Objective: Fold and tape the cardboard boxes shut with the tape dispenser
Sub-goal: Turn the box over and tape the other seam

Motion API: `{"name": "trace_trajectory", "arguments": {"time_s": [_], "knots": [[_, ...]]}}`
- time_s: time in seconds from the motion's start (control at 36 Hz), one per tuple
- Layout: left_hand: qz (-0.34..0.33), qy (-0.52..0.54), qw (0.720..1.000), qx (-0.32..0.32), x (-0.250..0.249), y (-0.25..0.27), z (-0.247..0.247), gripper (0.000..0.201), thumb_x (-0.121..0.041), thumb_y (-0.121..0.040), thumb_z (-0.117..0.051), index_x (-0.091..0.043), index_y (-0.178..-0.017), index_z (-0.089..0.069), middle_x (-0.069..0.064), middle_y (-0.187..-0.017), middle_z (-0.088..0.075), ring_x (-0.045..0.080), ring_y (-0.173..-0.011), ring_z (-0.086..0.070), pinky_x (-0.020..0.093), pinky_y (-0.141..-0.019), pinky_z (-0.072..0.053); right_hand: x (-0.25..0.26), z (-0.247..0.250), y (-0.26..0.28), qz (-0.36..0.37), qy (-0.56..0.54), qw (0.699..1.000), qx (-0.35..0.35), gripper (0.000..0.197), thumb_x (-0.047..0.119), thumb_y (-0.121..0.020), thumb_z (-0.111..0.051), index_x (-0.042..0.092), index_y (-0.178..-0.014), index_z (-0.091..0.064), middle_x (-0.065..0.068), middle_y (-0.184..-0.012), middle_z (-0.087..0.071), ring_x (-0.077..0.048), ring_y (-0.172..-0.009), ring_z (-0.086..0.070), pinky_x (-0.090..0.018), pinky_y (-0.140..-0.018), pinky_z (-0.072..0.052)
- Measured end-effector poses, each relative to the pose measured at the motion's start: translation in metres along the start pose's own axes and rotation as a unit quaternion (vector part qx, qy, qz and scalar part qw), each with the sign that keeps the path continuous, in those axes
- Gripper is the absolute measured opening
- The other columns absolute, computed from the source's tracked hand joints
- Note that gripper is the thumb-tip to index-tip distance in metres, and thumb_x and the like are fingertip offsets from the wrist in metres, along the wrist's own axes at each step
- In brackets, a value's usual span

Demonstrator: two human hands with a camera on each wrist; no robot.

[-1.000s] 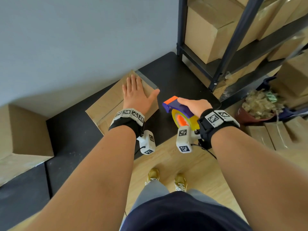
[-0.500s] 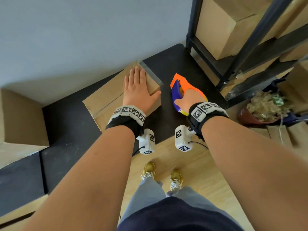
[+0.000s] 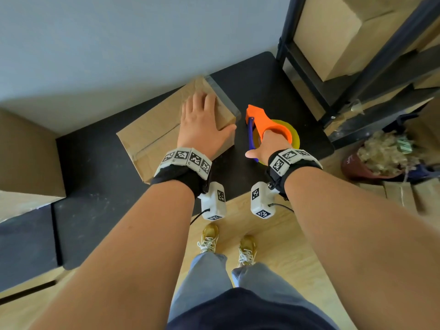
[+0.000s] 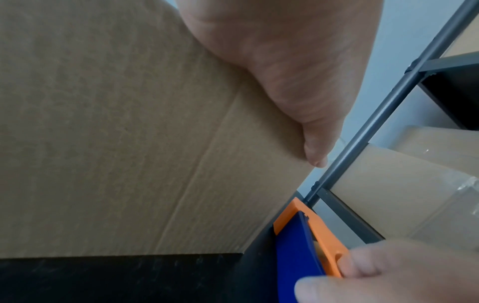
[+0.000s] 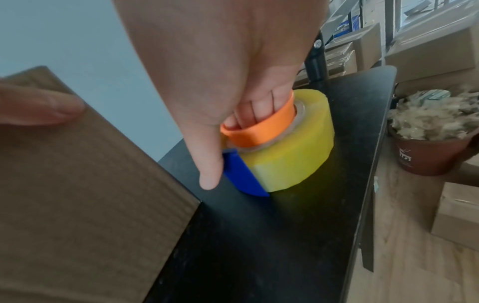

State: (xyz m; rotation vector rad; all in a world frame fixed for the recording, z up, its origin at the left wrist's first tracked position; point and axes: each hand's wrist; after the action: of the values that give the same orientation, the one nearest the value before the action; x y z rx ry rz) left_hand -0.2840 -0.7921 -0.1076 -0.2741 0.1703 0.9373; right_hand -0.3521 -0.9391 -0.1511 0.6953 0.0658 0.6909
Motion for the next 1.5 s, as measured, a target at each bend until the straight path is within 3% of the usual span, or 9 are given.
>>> {"name": "trace_trajectory", "arguments": {"time_s": [0.11, 0.17, 0.42, 0.64, 0.86, 0.97, 1.14, 1.36, 1.5], "knots": [[-0.006, -0.002, 1.000, 0.007, 0.000, 0.002, 0.003, 0.066, -0.056, -0.079, -0.062, -0.020, -0.130, -0.043, 0.003, -0.137, -0.040, 0.026, -0.129, -0.035, 0.044, -0.111, -0.032, -0.010, 0.003, 0.011, 0.032, -0.054, 0.993, -0.097, 0.033, 0.041, -0.086, -0.069, 0.018, -0.105, -0.054, -0.002, -0.078, -0.057, -0.020, -0.072, -0.058, -0.033, -0.065, -0.046], [-0.011, 0.001, 1.000, 0.009, 0.002, 0.003, 0.006, 0.065, -0.055, -0.079, -0.063, -0.020, -0.129, -0.044, 0.003, -0.138, -0.041, 0.026, -0.129, -0.036, 0.045, -0.110, -0.033, -0.012, 0.010, 0.018, 0.033, -0.045, 0.991, -0.121, 0.019, 0.030, -0.090, -0.061, 0.014, -0.099, -0.054, -0.003, -0.073, -0.055, -0.019, -0.066, -0.056, -0.033, -0.062, -0.045], [-0.029, -0.067, 0.995, 0.068, 0.017, 0.016, 0.027, 0.073, -0.051, -0.082, -0.062, -0.025, -0.144, -0.035, 0.000, -0.154, -0.026, 0.024, -0.146, -0.012, 0.045, -0.120, -0.006, 0.000, 0.041, 0.042, 0.100, -0.063, 0.978, -0.171, 0.019, 0.023, -0.097, -0.050, 0.010, -0.107, -0.059, -0.010, -0.103, -0.065, -0.029, -0.095, -0.062, -0.035, -0.073, -0.045], [-0.034, -0.132, 0.989, 0.060, 0.025, 0.037, 0.048, 0.065, -0.028, -0.076, -0.065, -0.039, -0.136, -0.044, 0.000, -0.139, -0.033, 0.026, -0.129, -0.030, 0.041, -0.107, -0.024, 0.026, 0.058, 0.062, 0.194, -0.142, 0.953, -0.184, 0.035, 0.014, -0.097, -0.046, 0.017, -0.130, -0.058, -0.005, -0.130, -0.059, -0.026, -0.118, -0.055, -0.034, -0.093, -0.044], [-0.018, -0.122, 0.989, 0.082, 0.038, 0.061, 0.048, 0.081, 0.000, -0.083, -0.051, -0.045, -0.146, -0.025, 0.005, -0.116, -0.035, 0.026, -0.104, -0.042, 0.036, -0.085, -0.047, 0.046, 0.054, 0.068, 0.237, -0.154, 0.945, -0.165, 0.049, 0.007, -0.097, -0.040, 0.022, -0.142, -0.047, -0.004, -0.145, -0.047, -0.026, -0.127, -0.049, -0.034, -0.099, -0.041], [0.008, -0.092, 0.991, 0.093, 0.046, 0.069, 0.047, 0.087, 0.005, -0.082, -0.050, -0.045, -0.147, -0.021, 0.004, -0.111, -0.033, 0.024, -0.097, -0.044, 0.035, -0.069, -0.049, 0.050, 0.046, 0.070, 0.255, -0.154, 0.947, -0.122, 0.052, 0.010, -0.091, -0.039, 0.030, -0.138, -0.050, -0.001, -0.135, -0.056, -0.025, -0.118, -0.056, -0.039, -0.098, -0.047], [0.029, -0.036, 0.998, 0.044, 0.058, 0.072, 0.041, 0.071, 0.005, -0.084, -0.047, -0.031, -0.145, -0.036, 0.006, -0.106, -0.040, 0.023, -0.090, -0.043, 0.038, -0.069, -0.046, 0.051, 0.037, 0.069, 0.267, -0.186, 0.937, -0.128, 0.050, 0.006, -0.089, -0.039, 0.026, -0.132, -0.056, 0.002, -0.122, -0.064, -0.020, -0.107, -0.061, -0.031, -0.086, -0.050], [0.085, 0.009, 0.995, -0.043, 0.077, 0.070, 0.041, 0.049, 0.004, -0.081, -0.053, -0.016, -0.125, -0.061, 0.009, -0.095, -0.056, 0.029, -0.070, -0.053, 0.034, -0.056, -0.042, 0.038, 0.030, 0.065, 0.343, -0.136, 0.914, -0.166, 0.057, -0.008, -0.086, -0.039, 0.026, -0.122, -0.068, 0.000, -0.122, -0.068, -0.017, -0.114, -0.061, -0.030, -0.100, -0.047], [0.095, 0.003, 0.995, -0.038, 0.084, 0.067, 0.047, 0.039, 0.003, -0.084, -0.049, -0.015, -0.114, -0.066, 0.009, -0.089, -0.061, 0.031, -0.075, -0.058, 0.037, -0.065, -0.049, 0.043, 0.026, 0.066, 0.381, -0.100, 0.896, -0.204, 0.046, -0.004, -0.090, -0.046, 0.020, -0.122, -0.069, -0.001, -0.123, -0.067, -0.019, -0.115, -0.061, -0.030, -0.101, -0.046]]}}
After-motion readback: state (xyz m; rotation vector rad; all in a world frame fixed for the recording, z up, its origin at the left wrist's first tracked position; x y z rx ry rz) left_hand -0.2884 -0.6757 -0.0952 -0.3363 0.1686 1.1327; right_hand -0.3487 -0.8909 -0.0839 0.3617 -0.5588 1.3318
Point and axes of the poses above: each hand's wrist, its own y-axis away from the middle knuckle, its own z-axis out of the back of the hand, x = y × z
